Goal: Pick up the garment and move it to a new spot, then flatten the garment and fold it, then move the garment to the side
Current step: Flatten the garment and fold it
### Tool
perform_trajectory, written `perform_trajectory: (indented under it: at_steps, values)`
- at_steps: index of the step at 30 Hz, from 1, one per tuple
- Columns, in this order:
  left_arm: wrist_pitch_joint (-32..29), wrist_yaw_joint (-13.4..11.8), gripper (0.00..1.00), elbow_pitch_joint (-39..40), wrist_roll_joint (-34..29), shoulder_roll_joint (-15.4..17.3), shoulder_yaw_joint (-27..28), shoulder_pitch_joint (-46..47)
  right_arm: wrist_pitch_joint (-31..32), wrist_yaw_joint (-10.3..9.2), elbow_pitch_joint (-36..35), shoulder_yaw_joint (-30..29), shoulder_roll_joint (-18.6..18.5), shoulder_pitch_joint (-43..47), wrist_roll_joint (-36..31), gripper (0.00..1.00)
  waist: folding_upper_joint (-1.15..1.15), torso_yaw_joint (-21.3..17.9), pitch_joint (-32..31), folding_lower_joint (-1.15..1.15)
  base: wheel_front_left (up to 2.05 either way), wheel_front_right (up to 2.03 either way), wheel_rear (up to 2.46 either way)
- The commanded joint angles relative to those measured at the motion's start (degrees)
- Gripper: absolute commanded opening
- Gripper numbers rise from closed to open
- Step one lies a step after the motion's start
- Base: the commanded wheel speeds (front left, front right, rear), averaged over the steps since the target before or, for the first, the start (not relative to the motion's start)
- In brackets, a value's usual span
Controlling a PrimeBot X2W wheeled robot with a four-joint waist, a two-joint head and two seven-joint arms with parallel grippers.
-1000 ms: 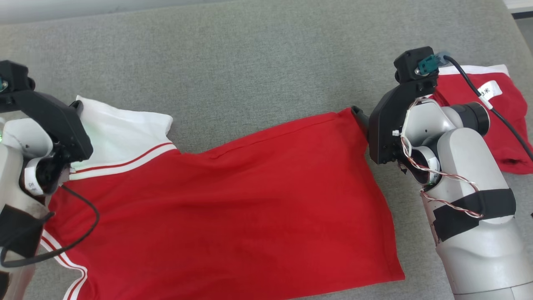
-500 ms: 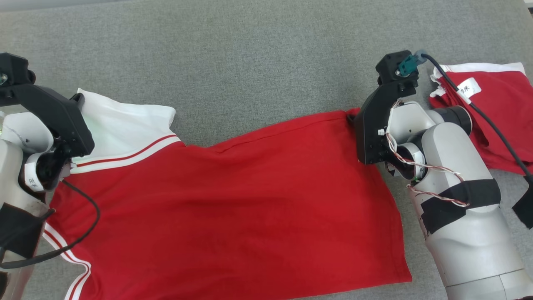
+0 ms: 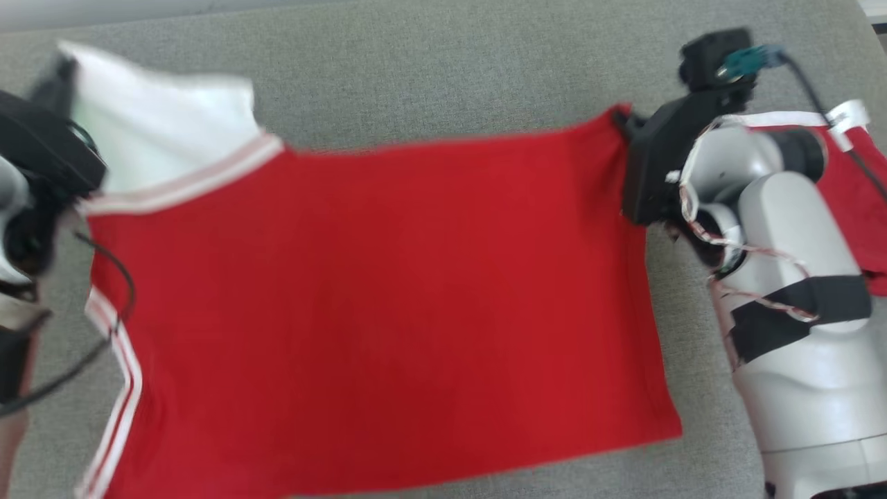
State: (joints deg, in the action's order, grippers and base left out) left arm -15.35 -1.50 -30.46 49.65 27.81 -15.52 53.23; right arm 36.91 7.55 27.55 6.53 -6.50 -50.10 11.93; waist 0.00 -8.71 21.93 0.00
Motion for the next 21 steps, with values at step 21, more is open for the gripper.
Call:
perform_trajectory:
  at_steps: [21]
  values:
    - [25.8,5.8,0.0,12.3,-7.4,1.9,5.1,25.7,-30.1,-0.14,8.3,2.8,-6.1,-29.5,2.3,0.0,0.0,0.6,4.6,0.0,0.0,0.0,0.0]
